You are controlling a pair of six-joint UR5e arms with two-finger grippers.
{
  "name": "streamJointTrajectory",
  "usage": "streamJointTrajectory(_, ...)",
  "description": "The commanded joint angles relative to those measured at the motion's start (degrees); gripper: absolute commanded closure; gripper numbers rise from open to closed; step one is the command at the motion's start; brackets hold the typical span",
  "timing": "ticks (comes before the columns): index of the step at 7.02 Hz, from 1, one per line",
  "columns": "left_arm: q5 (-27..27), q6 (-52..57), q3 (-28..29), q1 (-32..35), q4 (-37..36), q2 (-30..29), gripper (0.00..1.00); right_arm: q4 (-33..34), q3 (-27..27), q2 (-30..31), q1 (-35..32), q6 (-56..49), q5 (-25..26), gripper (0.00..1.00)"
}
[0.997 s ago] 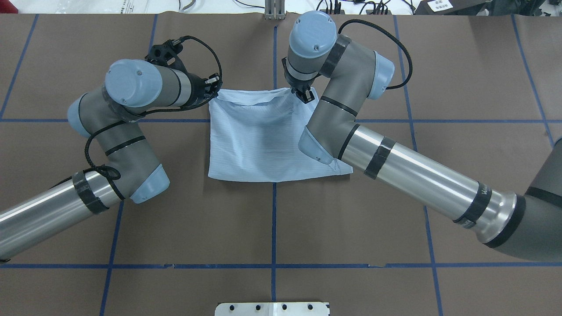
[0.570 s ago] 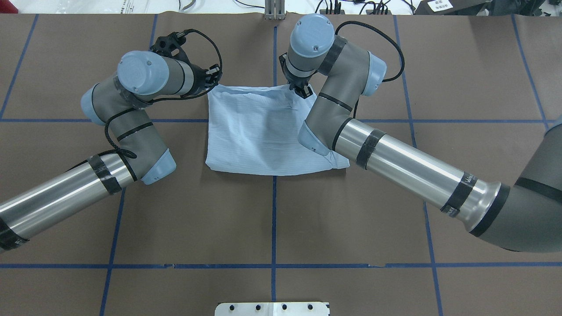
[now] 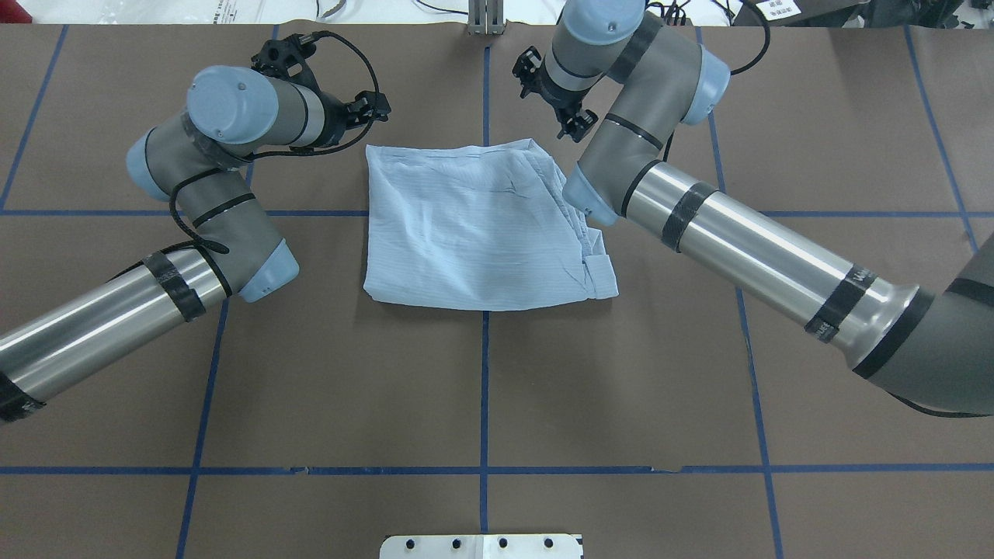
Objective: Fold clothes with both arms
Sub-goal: 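Release the folded shirt and raise both grippers away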
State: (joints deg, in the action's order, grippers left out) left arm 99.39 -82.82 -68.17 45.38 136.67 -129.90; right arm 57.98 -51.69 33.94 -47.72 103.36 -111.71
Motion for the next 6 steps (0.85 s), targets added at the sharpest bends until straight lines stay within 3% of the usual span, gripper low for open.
streamJointTrajectory(1, 8.3, 8.6, -7.5, 2.5, -0.6, 6.4, 0.00, 3.9, -11.8, 12.6, -5.9, -17.0, -8.0, 0.00)
streamJointTrajectory(3, 17.0, 20.3, -14.6, 9.4, -0.9, 15.3, 0.00, 12.2, -22.8, 26.5, -16.4, -48.5, -12.0, 0.00)
streamJointTrajectory(5, 25.8, 36.9, -17.3, 17.9, -1.0, 24.1, 0.00, 17.7, -28.7, 36.0, -25.2, -67.9, -15.8, 0.00)
streamJointTrajectory(6, 29.9, 46.8, -17.8, 23.5, -1.0, 28.3, 0.00, 18.0, -28.9, 40.6, -31.6, -78.6, -21.2, 0.00)
